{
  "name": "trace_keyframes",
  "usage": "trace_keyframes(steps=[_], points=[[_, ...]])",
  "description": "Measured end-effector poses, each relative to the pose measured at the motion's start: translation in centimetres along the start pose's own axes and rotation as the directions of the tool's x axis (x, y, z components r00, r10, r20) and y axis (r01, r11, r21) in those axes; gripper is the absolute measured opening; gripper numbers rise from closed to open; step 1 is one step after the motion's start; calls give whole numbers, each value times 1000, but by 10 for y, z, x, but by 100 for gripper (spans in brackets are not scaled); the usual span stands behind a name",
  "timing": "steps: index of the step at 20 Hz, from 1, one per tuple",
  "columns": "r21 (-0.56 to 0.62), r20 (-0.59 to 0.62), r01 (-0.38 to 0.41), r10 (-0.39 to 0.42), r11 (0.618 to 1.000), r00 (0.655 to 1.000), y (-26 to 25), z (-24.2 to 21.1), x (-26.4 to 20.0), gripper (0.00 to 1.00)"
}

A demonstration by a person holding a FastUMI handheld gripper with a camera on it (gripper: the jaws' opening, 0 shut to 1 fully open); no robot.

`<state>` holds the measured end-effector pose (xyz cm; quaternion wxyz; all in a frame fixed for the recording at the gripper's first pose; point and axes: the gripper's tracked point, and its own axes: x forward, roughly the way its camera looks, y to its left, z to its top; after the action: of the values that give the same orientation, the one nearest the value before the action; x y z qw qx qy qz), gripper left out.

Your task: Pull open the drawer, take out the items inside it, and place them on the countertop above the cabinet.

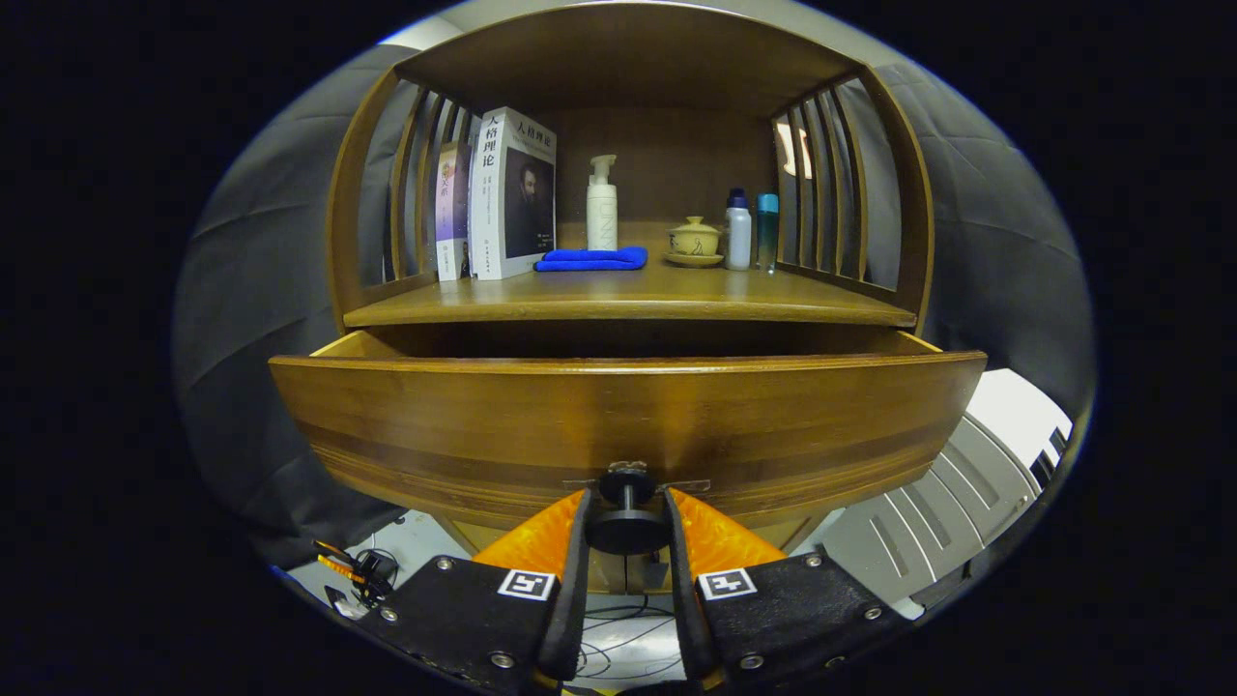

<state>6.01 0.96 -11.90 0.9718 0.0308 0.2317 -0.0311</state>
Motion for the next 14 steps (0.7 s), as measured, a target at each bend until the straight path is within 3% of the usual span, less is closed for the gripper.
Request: trace_keyframes(steps=[14], points=[[26, -51, 1, 1, 1000, 999, -2, -29, -56, 40]])
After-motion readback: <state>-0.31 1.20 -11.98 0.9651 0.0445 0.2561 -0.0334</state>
